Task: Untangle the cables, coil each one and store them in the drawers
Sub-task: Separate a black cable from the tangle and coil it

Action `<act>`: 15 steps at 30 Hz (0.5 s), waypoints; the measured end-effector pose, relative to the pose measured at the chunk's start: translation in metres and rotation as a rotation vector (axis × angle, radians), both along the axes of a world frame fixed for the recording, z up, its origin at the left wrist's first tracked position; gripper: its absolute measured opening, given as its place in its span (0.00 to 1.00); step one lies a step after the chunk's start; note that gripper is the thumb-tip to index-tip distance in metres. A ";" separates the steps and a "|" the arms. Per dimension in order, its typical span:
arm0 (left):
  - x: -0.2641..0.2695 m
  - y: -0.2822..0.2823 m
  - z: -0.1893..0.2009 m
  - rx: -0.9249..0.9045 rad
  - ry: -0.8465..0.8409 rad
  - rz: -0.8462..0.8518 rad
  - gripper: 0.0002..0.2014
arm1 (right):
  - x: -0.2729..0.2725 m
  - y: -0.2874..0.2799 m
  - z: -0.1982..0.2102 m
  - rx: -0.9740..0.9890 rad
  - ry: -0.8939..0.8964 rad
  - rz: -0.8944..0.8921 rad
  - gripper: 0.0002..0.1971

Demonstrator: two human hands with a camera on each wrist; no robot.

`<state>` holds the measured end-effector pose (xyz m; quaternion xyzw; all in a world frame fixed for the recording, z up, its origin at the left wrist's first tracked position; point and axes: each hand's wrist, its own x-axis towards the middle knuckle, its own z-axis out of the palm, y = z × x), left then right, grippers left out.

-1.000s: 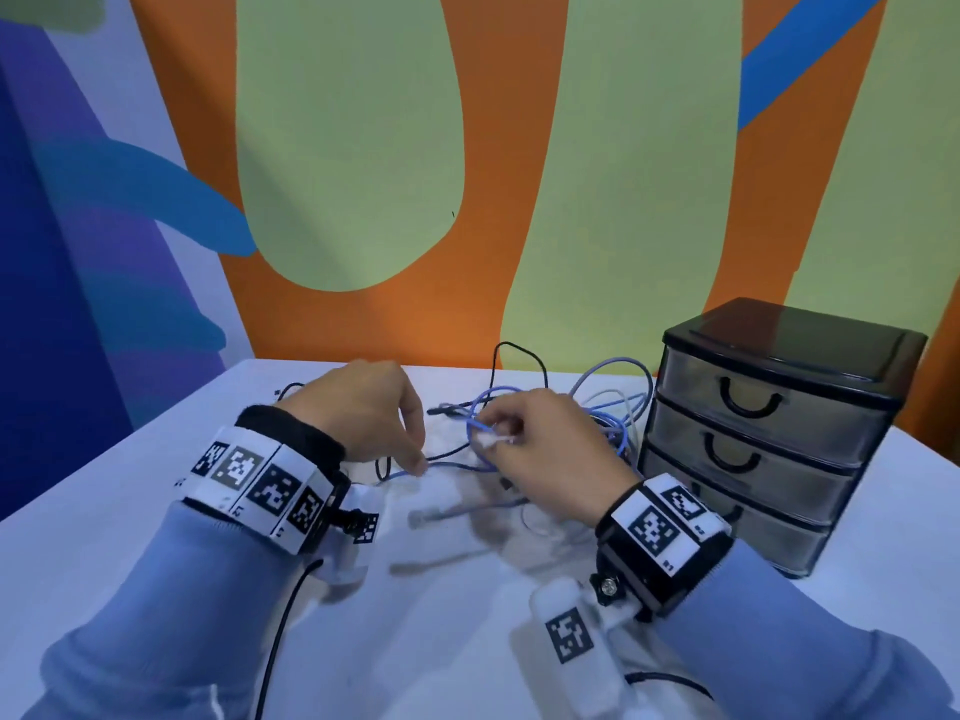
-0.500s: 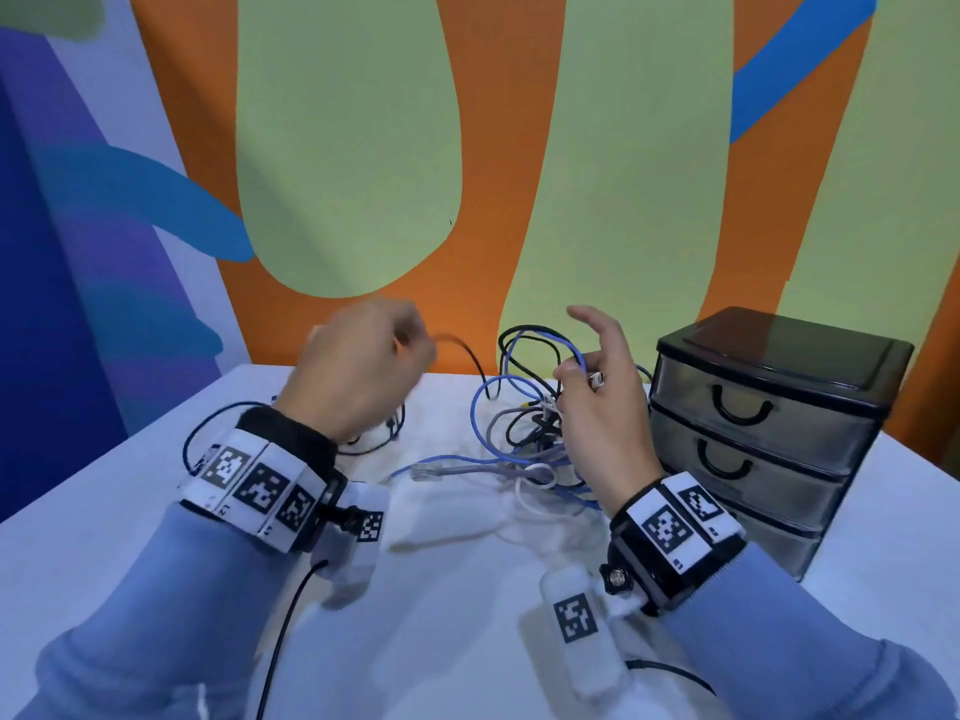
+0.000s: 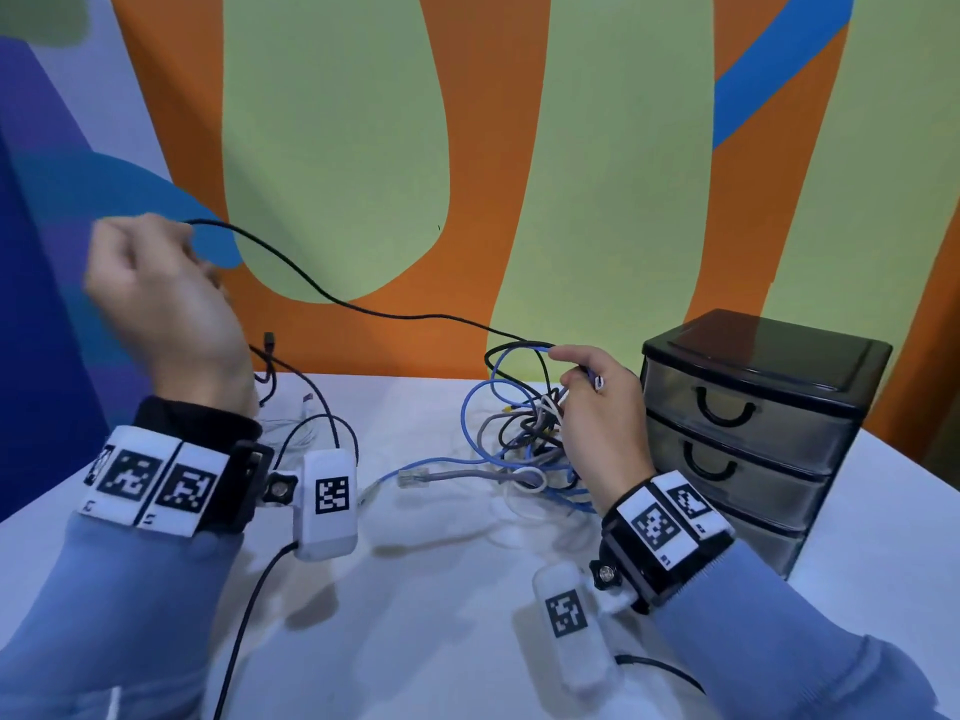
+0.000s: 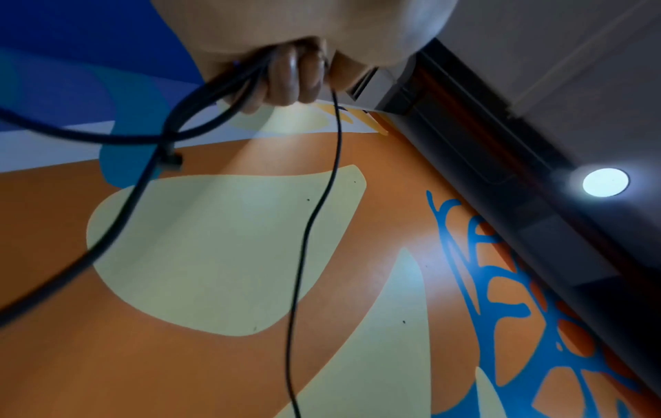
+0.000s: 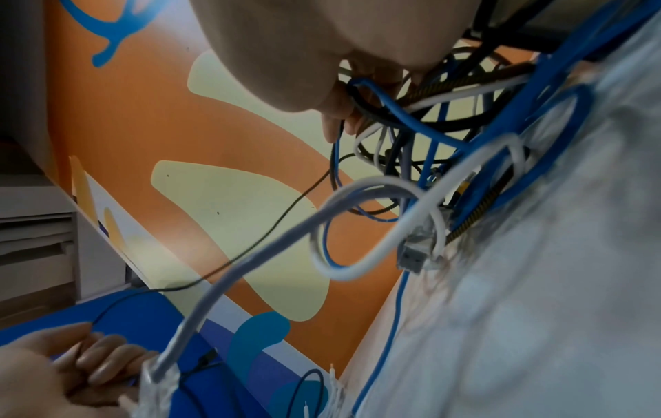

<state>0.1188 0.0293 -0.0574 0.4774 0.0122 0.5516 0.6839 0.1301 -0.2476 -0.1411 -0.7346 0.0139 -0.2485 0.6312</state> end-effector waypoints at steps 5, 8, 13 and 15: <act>-0.008 -0.012 -0.006 0.564 0.433 0.051 0.19 | -0.007 0.001 0.008 0.077 -0.050 0.069 0.23; -0.013 -0.021 -0.011 0.883 0.656 -0.025 0.21 | -0.008 0.001 0.012 0.105 -0.033 0.079 0.21; -0.011 -0.029 -0.015 1.272 1.004 -0.245 0.05 | -0.018 0.001 0.017 0.098 -0.046 0.147 0.12; -0.011 -0.032 -0.018 1.346 1.074 -0.272 0.16 | -0.020 -0.001 0.018 0.077 -0.085 0.179 0.13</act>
